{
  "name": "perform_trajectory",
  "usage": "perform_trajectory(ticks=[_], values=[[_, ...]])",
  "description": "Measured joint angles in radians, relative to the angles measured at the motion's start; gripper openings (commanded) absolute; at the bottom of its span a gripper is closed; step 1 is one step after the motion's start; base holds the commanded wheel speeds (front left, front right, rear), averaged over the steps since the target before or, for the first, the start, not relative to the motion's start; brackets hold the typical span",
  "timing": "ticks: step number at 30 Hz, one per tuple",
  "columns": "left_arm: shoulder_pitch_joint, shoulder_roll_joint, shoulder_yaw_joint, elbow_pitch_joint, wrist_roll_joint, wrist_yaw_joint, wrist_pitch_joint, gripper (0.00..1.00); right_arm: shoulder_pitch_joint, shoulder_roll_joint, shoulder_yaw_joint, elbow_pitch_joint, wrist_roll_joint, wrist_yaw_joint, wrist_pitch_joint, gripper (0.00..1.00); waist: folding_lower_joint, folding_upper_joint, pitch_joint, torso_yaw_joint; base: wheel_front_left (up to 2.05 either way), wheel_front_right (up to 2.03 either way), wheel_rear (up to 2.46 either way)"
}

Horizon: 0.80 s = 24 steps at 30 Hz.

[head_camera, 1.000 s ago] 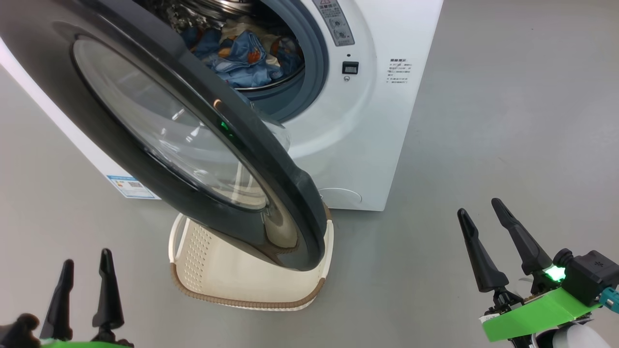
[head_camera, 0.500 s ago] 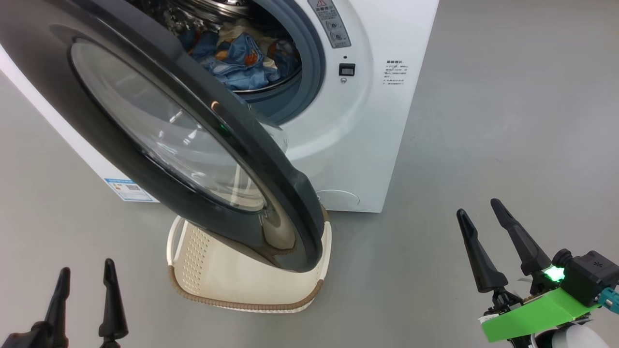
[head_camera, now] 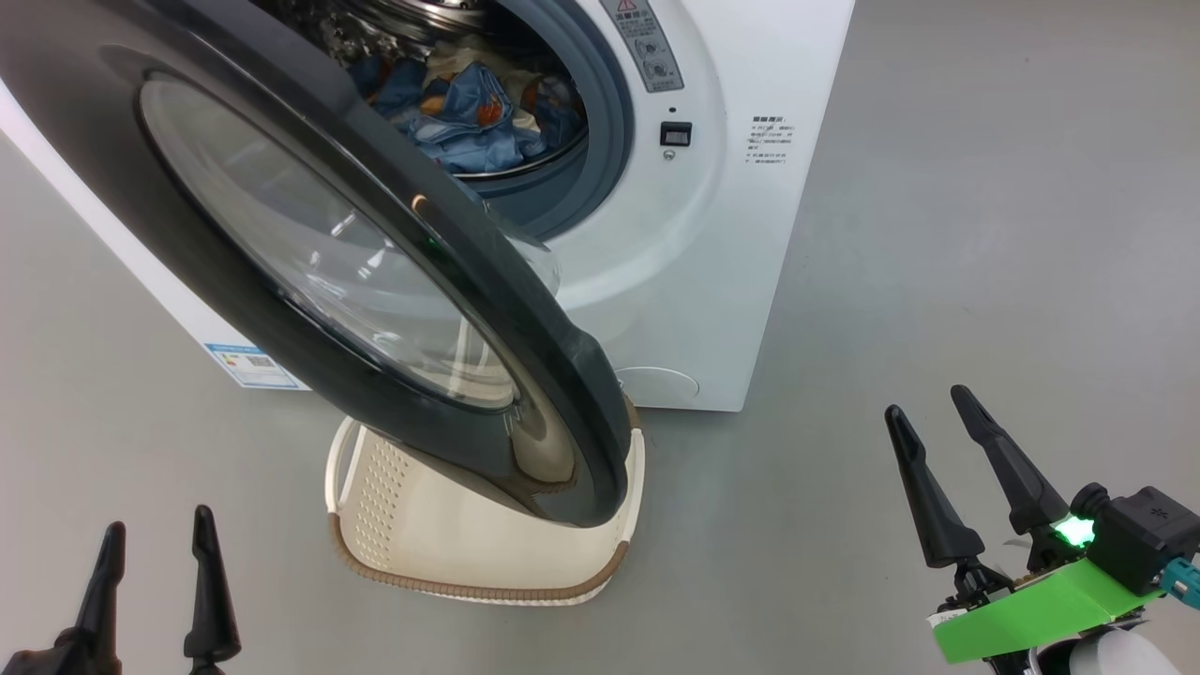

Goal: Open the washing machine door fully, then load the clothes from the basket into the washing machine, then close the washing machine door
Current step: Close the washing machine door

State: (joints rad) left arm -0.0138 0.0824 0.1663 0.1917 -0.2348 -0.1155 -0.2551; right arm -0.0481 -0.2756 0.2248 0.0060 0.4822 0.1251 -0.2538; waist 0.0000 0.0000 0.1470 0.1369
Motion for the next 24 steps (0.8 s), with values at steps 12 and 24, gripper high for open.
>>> perform_trajectory(ticks=[12, 24], values=[[-0.002, -0.01, 0.01, -0.008, 0.022, -0.01, 0.0, 1.0, 0.0, 0.002, 0.034, -0.015, 0.0, 0.0, 0.0, 0.38, 0.0, 0.0, 0.005, 0.007, 0.0, 0.0, 0.0], [-0.002, -0.032, 0.013, -0.019, 0.036, -0.012, 0.0, 1.0, -0.038, 0.002, 0.253, -0.038, 0.0, 0.0, 0.0, 0.0, 0.0, 0.0, 0.005, 0.034, 0.0, 0.0, 0.0]])
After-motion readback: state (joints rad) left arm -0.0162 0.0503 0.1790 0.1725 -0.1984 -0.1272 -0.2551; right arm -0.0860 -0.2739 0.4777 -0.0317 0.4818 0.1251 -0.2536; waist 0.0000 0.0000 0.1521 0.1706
